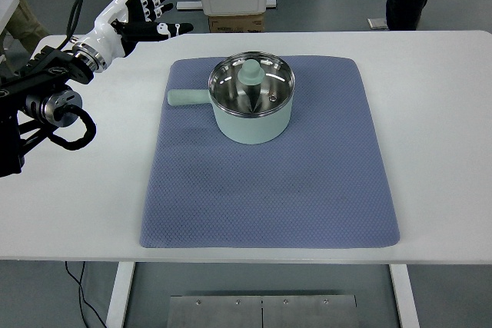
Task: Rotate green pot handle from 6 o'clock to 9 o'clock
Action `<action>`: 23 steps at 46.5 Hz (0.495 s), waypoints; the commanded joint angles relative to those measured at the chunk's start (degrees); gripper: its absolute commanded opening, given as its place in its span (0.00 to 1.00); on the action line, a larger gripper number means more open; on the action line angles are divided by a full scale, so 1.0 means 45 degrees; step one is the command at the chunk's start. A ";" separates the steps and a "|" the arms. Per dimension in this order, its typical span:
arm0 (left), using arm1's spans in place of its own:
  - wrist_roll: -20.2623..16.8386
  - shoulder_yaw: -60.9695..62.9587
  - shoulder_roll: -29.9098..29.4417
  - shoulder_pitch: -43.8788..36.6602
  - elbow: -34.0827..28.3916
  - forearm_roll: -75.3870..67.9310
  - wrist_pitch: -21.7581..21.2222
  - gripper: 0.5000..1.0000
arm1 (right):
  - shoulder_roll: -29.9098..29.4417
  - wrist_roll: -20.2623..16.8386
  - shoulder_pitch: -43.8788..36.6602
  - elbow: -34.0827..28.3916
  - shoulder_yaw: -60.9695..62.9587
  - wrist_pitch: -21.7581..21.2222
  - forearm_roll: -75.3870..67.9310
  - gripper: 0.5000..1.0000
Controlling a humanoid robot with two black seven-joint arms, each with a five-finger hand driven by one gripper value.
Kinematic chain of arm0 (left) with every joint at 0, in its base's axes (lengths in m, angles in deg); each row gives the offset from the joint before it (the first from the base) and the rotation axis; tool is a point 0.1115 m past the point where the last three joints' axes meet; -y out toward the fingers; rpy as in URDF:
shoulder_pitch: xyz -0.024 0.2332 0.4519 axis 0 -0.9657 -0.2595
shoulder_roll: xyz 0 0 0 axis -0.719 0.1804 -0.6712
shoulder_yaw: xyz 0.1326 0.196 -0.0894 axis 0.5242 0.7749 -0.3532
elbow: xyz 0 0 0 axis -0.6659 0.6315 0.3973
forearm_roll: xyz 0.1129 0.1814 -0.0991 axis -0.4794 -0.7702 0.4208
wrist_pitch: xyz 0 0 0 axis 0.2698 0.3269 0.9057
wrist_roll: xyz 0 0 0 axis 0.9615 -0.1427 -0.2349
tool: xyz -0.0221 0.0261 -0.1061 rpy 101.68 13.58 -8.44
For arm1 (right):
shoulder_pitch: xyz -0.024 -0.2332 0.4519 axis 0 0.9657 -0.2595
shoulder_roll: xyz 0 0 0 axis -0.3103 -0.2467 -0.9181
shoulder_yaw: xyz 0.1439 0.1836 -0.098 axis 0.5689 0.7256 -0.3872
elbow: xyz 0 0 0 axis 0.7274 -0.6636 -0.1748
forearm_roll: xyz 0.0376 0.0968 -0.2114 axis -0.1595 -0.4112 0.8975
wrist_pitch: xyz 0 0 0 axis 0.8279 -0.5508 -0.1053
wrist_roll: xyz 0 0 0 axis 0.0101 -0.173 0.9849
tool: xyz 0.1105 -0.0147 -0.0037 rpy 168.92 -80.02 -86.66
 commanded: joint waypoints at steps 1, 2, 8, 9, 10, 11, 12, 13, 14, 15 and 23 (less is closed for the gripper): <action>-0.0018 -0.0001 0.0115 -0.0169 -0.0177 0.0445 -0.0299 1.00 | 0.0000 0.0001 -0.0001 -0.0002 0.0000 0.0002 0.0000 1.00; -0.0018 -0.0001 0.0213 -0.0189 -0.0236 0.0562 -0.0357 1.00 | 0.0000 0.0001 -0.0001 -0.0002 0.0000 0.0002 0.0000 1.00; 0.0001 -0.0001 0.0448 -0.0267 -0.0608 0.1090 -0.0670 1.00 | 0.0000 0.0001 -0.0001 -0.0002 0.0000 0.0002 0.0000 1.00; 0.0001 -0.0001 0.0467 -0.0306 -0.0627 0.1187 -0.0729 1.00 | 0.0000 0.0001 -0.0001 -0.0002 0.0000 0.0002 0.0000 1.00; -0.0018 -0.0001 0.0468 -0.0345 -0.0627 0.1266 -0.0806 1.00 | 0.0000 0.0001 -0.0001 -0.0002 0.0000 0.0002 0.0000 1.00; 0.0001 -0.0001 0.0487 -0.0384 -0.0647 0.1363 -0.0865 1.00 | 0.0000 0.0001 -0.0001 -0.0002 0.0000 0.0002 0.0000 1.00; 0.0001 -0.0001 0.0507 -0.0403 -0.0647 0.1442 -0.0905 1.00 | 0.0000 0.0001 -0.0001 -0.0002 0.0000 0.0002 0.0000 1.00; -0.0018 -0.0020 0.0526 -0.0423 -0.0666 0.1520 -0.0963 1.00 | 0.0000 0.0001 -0.0001 -0.0002 0.0000 0.0002 0.0000 1.00; -0.0018 -0.0001 0.0546 -0.0423 -0.0686 0.1598 -0.1002 1.00 | 0.0000 0.0001 -0.0001 -0.0002 0.0000 0.0002 0.0000 1.00; -0.0018 -0.0001 0.0565 -0.0442 -0.0725 0.1657 -0.1041 1.00 | 0.0000 0.0001 -0.0001 -0.0002 0.0000 0.0002 0.0000 1.00; -0.0018 -0.0020 0.0643 -0.0657 -0.1095 0.2106 -0.1081 1.00 | 0.0000 0.0001 -0.0001 -0.0002 0.0000 -0.0017 0.0000 1.00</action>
